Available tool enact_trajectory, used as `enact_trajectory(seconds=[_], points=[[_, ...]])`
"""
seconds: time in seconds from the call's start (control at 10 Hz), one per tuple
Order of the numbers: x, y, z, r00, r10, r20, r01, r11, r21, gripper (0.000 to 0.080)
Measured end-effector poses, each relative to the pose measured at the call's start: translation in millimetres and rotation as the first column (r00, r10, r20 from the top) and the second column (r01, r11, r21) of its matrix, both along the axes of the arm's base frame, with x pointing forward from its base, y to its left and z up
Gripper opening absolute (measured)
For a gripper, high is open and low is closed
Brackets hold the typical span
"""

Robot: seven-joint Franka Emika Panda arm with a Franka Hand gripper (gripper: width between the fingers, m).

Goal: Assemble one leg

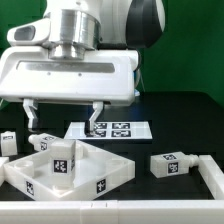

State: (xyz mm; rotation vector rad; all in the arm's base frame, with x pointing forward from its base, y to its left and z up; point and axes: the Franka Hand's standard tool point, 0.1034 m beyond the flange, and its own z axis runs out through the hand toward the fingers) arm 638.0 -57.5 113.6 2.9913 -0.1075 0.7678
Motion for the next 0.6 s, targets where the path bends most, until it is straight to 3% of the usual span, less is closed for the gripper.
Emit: enact_trajectory(seconds=[0.3,0.6], points=[[-1.5,11.1,-3.6,0.977,0.024,-0.212,-0.009,0.997,0.074,0.0648],[2.1,8.6,-11.7,0.908,0.034,-0.417,0.021,0.992,0.128,0.0648]])
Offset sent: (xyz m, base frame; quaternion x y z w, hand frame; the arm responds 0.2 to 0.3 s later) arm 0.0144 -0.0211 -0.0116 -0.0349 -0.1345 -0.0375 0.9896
